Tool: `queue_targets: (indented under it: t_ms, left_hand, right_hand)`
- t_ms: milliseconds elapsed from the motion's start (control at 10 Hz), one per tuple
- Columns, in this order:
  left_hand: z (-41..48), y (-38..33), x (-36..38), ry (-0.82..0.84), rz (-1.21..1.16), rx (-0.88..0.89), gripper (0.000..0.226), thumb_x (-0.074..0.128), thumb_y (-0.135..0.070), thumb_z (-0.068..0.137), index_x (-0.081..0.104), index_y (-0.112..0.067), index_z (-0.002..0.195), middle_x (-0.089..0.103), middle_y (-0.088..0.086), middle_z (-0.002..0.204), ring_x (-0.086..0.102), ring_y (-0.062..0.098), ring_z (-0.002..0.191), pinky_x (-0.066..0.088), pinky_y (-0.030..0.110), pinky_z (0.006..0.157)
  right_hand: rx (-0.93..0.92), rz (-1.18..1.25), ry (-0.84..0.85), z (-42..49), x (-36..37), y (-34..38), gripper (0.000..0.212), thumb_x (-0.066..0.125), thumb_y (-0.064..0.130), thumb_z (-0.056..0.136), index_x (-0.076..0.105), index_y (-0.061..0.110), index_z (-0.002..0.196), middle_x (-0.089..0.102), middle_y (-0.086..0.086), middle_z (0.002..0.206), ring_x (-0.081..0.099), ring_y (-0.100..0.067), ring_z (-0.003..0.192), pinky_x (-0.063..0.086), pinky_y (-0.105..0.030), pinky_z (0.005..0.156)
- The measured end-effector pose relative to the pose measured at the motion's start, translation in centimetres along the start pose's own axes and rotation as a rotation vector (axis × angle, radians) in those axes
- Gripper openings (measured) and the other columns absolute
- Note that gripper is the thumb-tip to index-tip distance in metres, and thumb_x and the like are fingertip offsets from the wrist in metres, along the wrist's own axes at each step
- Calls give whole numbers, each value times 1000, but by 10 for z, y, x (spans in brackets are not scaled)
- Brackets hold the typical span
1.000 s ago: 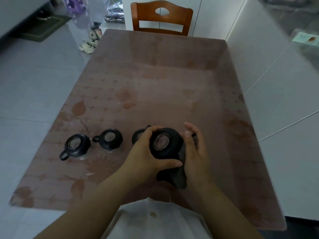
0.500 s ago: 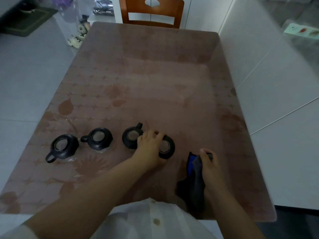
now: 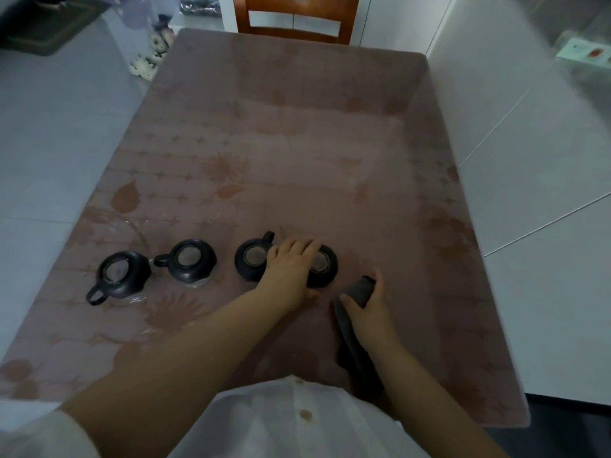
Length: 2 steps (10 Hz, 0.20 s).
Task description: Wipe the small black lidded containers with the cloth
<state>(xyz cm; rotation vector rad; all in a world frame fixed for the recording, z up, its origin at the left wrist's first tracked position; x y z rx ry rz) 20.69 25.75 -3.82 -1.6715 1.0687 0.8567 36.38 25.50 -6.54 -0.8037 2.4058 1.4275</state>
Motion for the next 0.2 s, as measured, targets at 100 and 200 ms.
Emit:
queue_targets:
  t_ms: [100, 200]
  left_hand:
    - [-24, 0, -8, -23, -43, 97, 88, 69, -38, 80, 14, -30, 148, 17, -6, 156, 12, 21, 143, 13, 43, 114]
    - [-54, 19, -12, 73, -94, 125, 73, 65, -36, 84, 24, -38, 143, 23, -11, 153, 17, 17, 142, 8, 40, 114]
  right_hand:
    - [-16, -228, 75, 4, 7, -2, 88, 64, 30, 86, 2, 24, 149, -1, -6, 157, 21, -33, 141, 30, -45, 111]
    - [-62, -271, 37, 9, -13, 9, 79, 64, 33, 86, 16, 22, 147, 2, -6, 158, 19, -32, 143, 29, -46, 111]
Point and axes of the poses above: each hand's wrist, its own z-axis towards the middle knuckle, its own x-axis out of the palm, y = z × x, the point moved 8 cm from there along z, towards the middle knuckle
